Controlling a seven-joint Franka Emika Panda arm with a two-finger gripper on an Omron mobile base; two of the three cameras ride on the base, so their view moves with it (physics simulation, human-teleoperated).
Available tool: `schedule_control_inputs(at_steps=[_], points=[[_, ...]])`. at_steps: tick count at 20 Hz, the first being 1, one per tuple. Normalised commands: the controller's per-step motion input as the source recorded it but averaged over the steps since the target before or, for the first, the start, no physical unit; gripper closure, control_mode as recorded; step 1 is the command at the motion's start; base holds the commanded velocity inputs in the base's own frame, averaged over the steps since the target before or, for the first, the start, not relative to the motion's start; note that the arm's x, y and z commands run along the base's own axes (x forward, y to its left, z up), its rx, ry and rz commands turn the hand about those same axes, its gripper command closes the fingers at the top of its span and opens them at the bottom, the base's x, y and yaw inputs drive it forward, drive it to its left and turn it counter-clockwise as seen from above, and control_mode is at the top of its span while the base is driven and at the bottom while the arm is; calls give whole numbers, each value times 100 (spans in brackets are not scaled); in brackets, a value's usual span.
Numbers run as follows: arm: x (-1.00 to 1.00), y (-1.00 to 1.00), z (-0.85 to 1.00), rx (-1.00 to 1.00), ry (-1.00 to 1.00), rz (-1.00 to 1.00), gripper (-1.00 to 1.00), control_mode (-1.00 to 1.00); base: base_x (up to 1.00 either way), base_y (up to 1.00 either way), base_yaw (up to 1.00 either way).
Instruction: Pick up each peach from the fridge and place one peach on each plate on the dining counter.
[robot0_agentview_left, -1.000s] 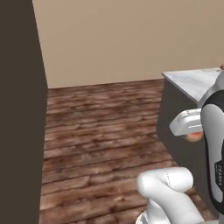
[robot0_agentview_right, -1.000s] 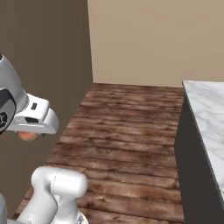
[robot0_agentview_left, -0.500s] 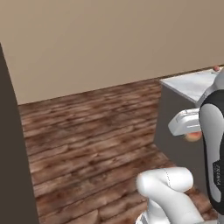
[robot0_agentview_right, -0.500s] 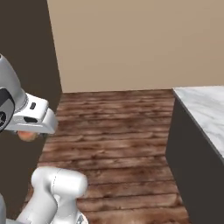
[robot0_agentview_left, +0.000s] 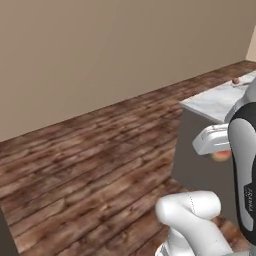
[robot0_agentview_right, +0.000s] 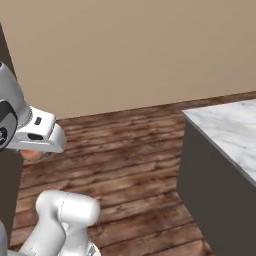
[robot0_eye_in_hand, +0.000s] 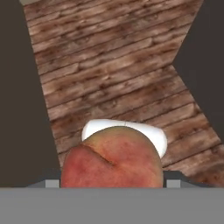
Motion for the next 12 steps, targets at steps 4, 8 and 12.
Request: schedule_control_inputs(at_steps=[4,8,12], points=[[0,0,0,0,0,0,100,100,100,81,-43],[0,0,0,0,0,0,100,100,100,84,-43],[0,0,0,0,0,0,100,100,100,87,-42]])
